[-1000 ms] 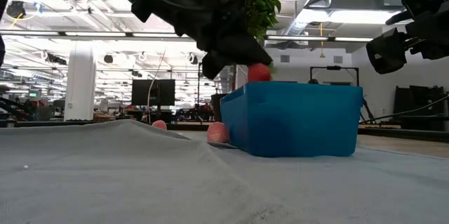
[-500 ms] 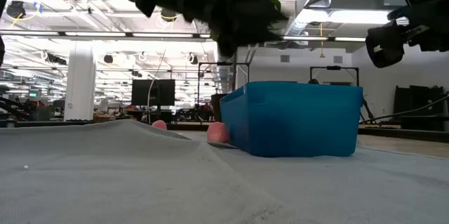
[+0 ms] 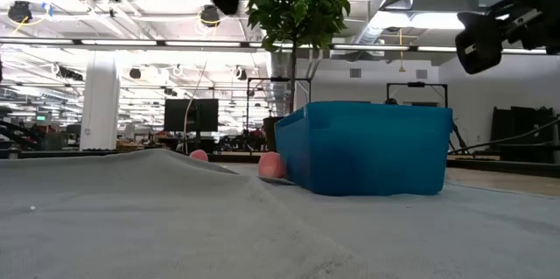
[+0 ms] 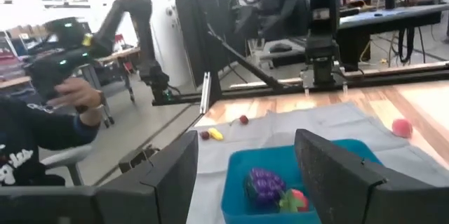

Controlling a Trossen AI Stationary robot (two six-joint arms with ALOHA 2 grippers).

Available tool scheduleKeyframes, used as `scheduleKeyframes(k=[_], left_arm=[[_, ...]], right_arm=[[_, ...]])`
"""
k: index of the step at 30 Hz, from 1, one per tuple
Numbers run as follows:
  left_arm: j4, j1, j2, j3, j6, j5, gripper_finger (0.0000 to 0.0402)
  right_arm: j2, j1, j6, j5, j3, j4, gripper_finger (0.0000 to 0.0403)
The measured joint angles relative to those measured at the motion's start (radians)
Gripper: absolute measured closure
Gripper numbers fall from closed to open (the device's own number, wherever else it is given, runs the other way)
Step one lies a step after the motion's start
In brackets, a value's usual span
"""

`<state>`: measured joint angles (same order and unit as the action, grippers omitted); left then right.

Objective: Pick and placing Produce into tupperware
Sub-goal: Put the peach into the bin

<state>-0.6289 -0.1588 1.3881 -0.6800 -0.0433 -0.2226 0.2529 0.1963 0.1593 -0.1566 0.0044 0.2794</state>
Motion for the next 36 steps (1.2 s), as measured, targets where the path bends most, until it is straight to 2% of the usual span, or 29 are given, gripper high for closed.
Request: scheduleKeyframes(k=[3,5,7,10,15,17,20,24,26,29,33,36], left_arm=[[-0.133,-0.024,-0.158,0.155,0.003,0.046,0.0191],[-0.212,-0.049,-0.249,0.250,0.001,0.101,0.0191],[-0.236,-0.079,-0.340,0.341,-0.009,0.157,0.0191],[-0.251,-0.138,-0.436,0.435,-0.032,0.208,0.0191],[-0.277,-0.250,-0.540,0.524,0.031,0.334,0.0191],[-0.298,-0.281,-0.584,0.539,0.071,0.393,0.0191],[-0.239,-0.319,-0.652,0.554,0.108,0.412,0.0191],[-0.223,-0.306,-0.707,0.580,0.117,0.467,0.0191],[-0.207,-0.274,-0.721,0.597,0.116,0.468,0.0191],[-0.170,-0.201,-0.756,0.615,0.077,0.388,0.0191],[-0.081,-0.079,-0.788,0.621,0.007,0.357,0.0191],[-0.048,0.003,-0.819,0.620,-0.025,0.245,0.0191]], right_arm=[[0.003,-0.001,0.000,0.004,0.000,0.032,0.0143],[0.002,-0.002,-0.002,0.075,0.000,0.073,0.0143],[0.001,-0.001,-0.004,0.141,0.000,0.089,0.0143],[0.003,-0.002,-0.022,0.155,0.000,0.111,0.0143],[0.027,-0.009,-0.062,0.243,0.000,0.123,0.0143],[0.040,-0.009,-0.063,0.247,0.000,0.137,0.0143],[0.071,-0.008,-0.063,0.232,0.000,0.177,0.0143],[0.121,0.005,-0.063,0.230,0.009,0.195,0.0143],[0.156,0.011,-0.066,0.229,0.018,0.238,0.0143],[0.217,0.013,-0.080,0.229,0.021,0.323,0.0143],[0.307,0.011,-0.080,0.232,0.030,0.391,0.0143],[0.387,0.011,-0.080,0.233,0.067,0.390,0.0143]])
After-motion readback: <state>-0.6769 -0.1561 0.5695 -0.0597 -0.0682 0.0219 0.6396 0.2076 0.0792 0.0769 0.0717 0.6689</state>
